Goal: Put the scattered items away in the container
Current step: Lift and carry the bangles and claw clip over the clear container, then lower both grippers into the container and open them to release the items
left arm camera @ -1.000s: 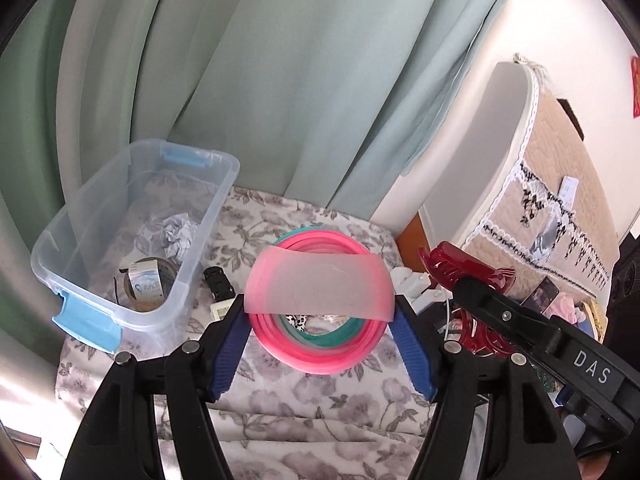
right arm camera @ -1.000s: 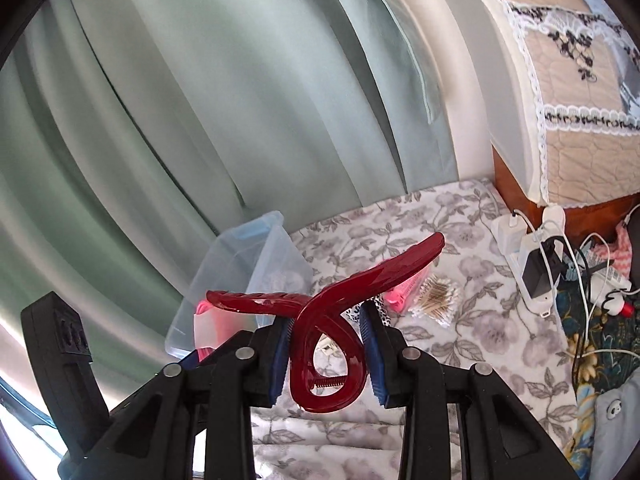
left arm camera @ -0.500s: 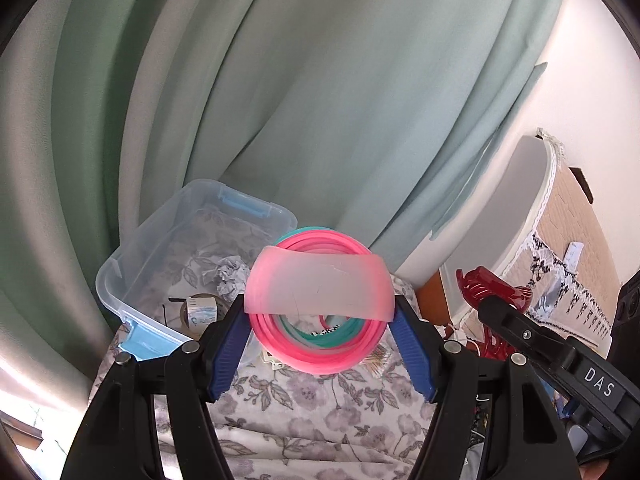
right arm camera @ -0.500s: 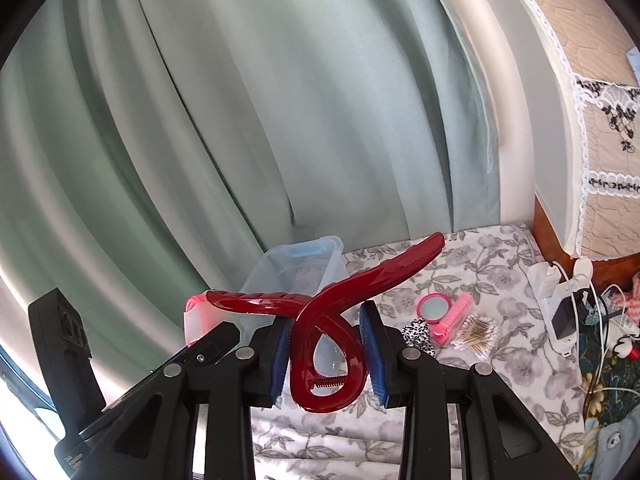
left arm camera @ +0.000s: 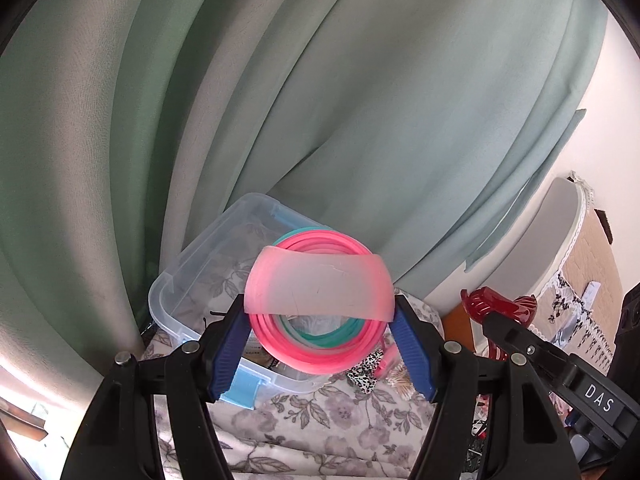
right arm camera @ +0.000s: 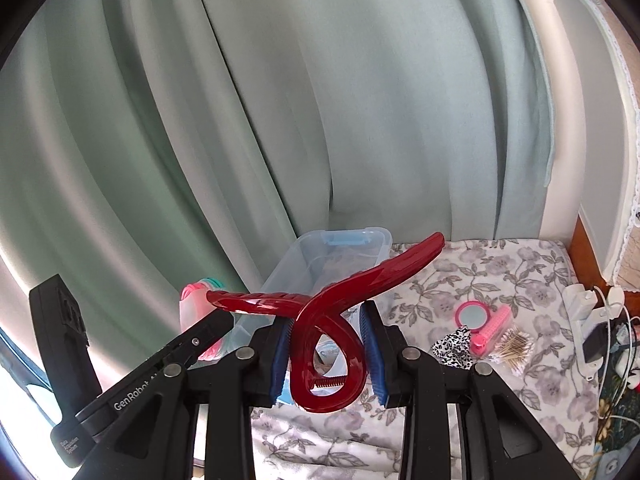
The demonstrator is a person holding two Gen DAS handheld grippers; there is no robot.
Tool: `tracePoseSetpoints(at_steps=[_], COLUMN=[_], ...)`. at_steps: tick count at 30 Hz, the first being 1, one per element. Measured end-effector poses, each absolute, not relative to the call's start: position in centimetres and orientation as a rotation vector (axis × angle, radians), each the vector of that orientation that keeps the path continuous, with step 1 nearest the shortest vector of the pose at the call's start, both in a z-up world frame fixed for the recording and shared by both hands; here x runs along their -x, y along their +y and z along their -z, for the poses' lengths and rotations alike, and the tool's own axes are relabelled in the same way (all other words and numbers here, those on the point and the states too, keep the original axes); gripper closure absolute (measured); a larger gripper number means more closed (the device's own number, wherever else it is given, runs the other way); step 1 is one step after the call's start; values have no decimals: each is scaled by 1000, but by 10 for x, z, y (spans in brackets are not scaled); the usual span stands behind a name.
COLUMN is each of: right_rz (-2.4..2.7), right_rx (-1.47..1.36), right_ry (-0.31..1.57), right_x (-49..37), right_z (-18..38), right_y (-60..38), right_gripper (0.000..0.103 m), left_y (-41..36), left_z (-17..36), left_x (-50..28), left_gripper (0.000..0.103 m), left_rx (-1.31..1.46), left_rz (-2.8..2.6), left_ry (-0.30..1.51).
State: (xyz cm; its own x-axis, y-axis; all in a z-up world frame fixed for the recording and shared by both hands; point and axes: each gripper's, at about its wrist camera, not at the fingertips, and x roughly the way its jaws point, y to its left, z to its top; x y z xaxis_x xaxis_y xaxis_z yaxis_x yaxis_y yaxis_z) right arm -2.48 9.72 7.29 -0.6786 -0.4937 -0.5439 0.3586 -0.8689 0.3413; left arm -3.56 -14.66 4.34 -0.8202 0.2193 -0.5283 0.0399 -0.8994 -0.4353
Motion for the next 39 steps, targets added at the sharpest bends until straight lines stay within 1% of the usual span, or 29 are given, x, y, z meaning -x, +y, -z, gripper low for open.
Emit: tracePoseSetpoints(at_steps=[18, 23, 39], right_rz=[2414, 2390, 2346], right_rx=[-1018, -1059, -1167], right_ry=[-184, -164, -147], right_x=[70, 91, 145], right_z=[-38, -19, 16], right_y=[31, 18, -12], right_gripper=[67, 67, 67], left_y=[-193, -200, -193], left_z=[4, 15, 38], left_x=[78, 94, 127], left_gripper=[32, 32, 32], left_rx=[1047, 1093, 1229], left_rz=[-2837, -2841, -2839], left_ry=[-769, -790, -719])
